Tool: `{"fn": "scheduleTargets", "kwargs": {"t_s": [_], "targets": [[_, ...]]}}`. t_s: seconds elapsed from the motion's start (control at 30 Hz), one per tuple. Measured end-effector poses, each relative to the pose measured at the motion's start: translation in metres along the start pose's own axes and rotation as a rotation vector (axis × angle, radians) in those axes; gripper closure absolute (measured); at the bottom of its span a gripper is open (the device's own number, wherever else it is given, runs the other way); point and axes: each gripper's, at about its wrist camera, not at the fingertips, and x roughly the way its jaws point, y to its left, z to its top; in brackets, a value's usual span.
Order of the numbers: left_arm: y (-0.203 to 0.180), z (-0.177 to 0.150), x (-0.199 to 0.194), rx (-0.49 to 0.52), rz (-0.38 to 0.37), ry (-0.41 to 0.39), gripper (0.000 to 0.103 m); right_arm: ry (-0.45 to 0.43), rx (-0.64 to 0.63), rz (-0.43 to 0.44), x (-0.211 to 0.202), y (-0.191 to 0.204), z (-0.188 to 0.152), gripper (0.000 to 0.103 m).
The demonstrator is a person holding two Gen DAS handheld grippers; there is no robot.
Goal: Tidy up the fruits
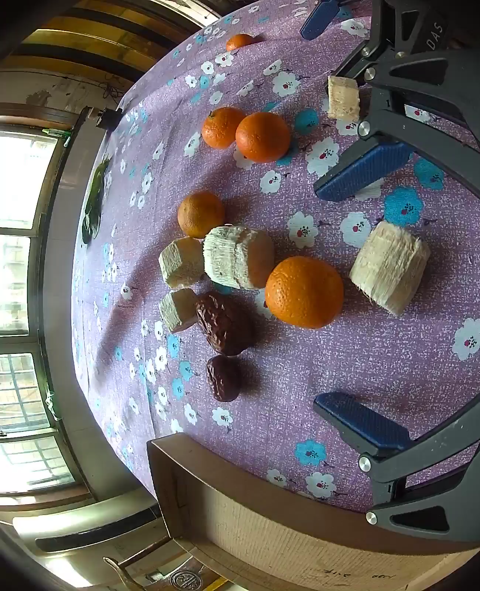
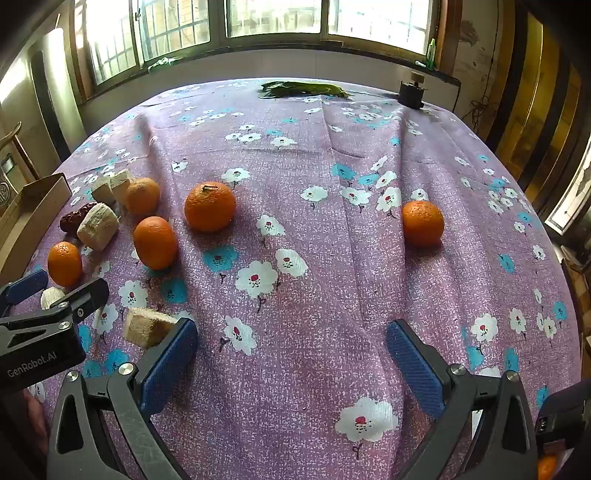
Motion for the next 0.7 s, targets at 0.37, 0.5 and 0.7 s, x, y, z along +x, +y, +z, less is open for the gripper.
{"fn": "scheduleTargets", "kwargs": {"t_s": [0.37,0.5,0.7], "targets": [[0.0000,0.0000,0.0000,0.000,0.000,0.001,0.000,0.002,0.003,-0.002,0.0003,-0.0003,0.0001,0.000],[0.0000,0.0000,0.0000,0.000,0.000,0.001,0.000,0.003,0.003,-0.002,0.0003,-0.0001,0.0001,0.000],[0.0000,0.0000,0.0000,0.000,0.000,0.001,0.000,0.003,0.003,-0.003,0.0003,0.0007,0.0001,0.000]]}}
